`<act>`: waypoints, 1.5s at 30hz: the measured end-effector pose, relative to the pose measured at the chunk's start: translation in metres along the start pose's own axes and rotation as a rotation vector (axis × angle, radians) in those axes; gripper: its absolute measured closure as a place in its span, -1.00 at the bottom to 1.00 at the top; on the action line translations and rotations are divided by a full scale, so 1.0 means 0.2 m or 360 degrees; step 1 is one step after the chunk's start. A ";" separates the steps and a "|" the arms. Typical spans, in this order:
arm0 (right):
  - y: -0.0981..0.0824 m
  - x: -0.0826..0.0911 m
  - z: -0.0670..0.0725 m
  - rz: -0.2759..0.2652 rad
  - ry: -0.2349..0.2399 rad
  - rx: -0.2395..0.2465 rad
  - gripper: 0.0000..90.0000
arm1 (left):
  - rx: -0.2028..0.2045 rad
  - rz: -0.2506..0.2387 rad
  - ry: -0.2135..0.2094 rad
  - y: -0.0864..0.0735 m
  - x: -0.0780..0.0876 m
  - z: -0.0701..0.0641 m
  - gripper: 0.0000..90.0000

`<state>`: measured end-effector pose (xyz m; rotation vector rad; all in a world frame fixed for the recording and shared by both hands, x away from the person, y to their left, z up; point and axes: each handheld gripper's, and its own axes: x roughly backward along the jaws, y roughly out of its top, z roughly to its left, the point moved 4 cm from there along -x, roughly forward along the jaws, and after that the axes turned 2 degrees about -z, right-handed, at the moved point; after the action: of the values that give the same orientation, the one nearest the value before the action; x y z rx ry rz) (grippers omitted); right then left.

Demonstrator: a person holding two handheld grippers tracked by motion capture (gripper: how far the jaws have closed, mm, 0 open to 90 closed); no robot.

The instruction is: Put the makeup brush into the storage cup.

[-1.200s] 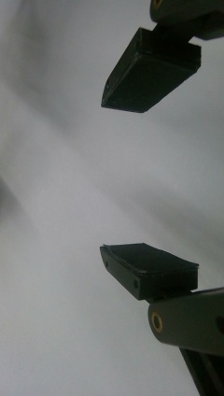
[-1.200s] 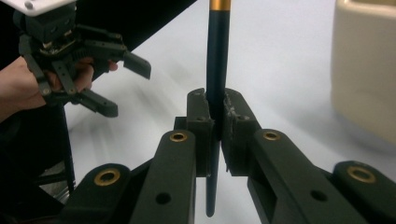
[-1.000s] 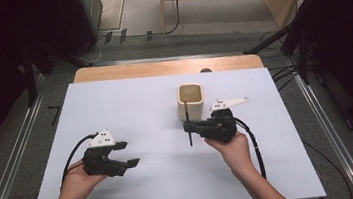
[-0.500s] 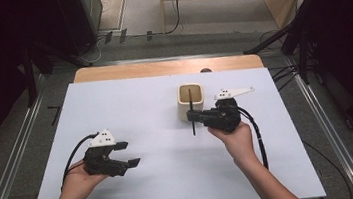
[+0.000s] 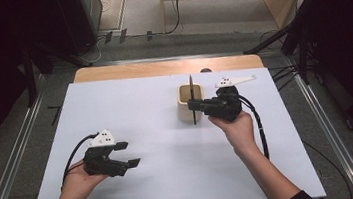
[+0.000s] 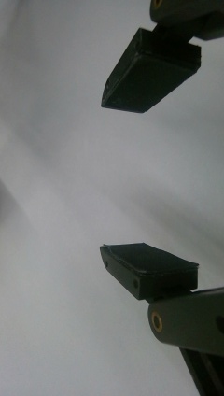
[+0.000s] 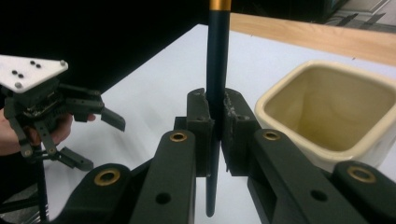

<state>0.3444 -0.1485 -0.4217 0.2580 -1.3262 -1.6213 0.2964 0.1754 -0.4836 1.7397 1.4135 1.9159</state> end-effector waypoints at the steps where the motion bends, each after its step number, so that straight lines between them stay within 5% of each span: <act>1: 0.01 0.00 0.00 -0.0004 -0.0003 0.0000 0.86 | 0.0000 0.0000 0.0000 0.00 0.00 0.00 -0.45; 31: 0.28 0.03 -0.06 -0.0084 -0.0136 0.0052 0.86 | -0.0001 0.0005 -0.0016 0.00 0.00 0.00 -0.45; 45: 0.31 0.01 -0.13 -0.0148 -0.0220 0.0019 0.86 | 0.0014 -0.0005 -0.0011 0.00 0.00 0.01 -0.45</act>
<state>0.3955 -0.1616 -0.3784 0.2203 -1.4471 -1.7357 0.2978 0.1774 -0.4840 1.7453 1.4239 1.9030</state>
